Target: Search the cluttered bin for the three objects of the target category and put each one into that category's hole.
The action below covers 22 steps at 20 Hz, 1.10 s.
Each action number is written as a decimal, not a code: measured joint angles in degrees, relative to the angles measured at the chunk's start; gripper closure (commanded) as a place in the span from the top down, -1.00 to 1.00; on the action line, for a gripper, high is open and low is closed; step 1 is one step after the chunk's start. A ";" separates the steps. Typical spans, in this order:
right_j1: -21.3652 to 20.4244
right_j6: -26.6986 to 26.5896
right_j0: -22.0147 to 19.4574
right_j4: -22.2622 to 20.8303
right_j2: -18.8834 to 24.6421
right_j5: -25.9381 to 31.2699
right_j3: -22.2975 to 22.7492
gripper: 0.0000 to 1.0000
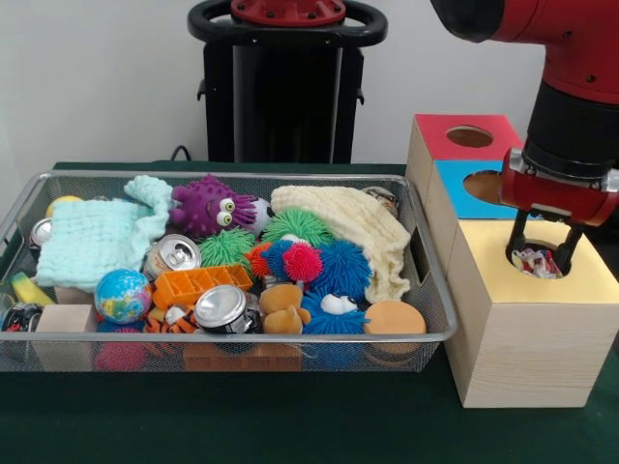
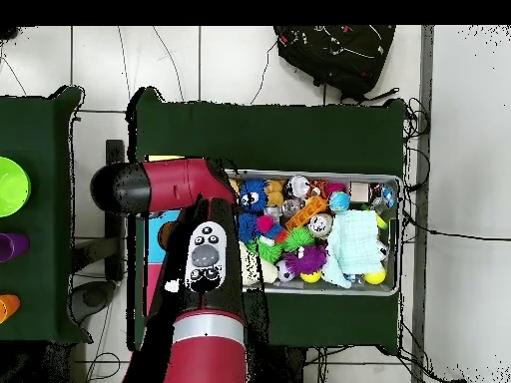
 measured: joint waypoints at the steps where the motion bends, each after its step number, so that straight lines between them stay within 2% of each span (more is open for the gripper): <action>1: 0.28 0.00 -0.01 0.01 -0.01 1.09 -0.83 1.00; 8: 1.88 0.00 -0.03 0.13 -0.01 7.86 -4.93 1.00; 9: 2.12 0.00 -0.04 0.13 -0.01 8.98 -5.58 -1.00; 16: 3.58 0.00 -0.15 0.18 0.00 13.88 -9.22 -1.00; 17: 4.57 0.00 -0.48 0.18 -0.01 14.97 -10.89 1.00; 22: 5.17 0.01 -0.95 0.74 0.08 15.62 -11.75 1.00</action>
